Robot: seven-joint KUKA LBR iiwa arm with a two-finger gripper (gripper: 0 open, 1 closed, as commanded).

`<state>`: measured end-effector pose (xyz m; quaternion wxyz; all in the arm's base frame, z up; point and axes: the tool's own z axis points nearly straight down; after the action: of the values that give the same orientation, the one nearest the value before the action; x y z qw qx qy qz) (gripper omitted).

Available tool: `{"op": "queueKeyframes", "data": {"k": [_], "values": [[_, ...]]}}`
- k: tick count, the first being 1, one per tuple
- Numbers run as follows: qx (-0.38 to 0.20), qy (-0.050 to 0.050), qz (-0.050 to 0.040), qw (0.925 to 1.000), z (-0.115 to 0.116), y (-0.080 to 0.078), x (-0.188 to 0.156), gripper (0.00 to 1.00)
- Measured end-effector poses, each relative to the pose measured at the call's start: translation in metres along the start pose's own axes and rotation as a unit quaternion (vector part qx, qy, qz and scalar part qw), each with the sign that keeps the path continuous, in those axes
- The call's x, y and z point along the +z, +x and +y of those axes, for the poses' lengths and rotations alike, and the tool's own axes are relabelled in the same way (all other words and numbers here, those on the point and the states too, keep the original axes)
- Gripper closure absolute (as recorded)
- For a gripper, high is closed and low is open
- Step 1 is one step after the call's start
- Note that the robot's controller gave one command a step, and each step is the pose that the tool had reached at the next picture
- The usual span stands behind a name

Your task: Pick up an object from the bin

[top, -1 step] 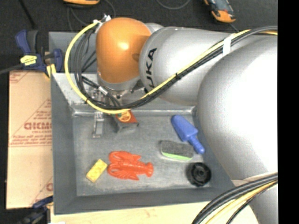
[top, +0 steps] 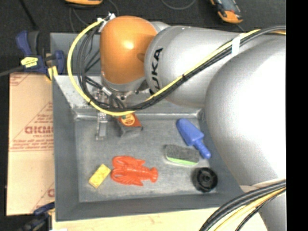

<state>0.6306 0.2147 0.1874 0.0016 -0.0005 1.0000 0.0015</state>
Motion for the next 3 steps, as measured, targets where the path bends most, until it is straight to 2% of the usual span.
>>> {"op": "queueKeyframes", "data": {"k": [1,2,3], "values": [[-0.148,0.001,-0.0019,0.9890,0.001,0.040,0.037,0.00],[-0.213,0.000,0.0009,0.9771,0.007,0.074,0.060,0.00],[-0.343,0.001,-0.0002,0.9394,0.014,0.082,0.049,0.00]]}}
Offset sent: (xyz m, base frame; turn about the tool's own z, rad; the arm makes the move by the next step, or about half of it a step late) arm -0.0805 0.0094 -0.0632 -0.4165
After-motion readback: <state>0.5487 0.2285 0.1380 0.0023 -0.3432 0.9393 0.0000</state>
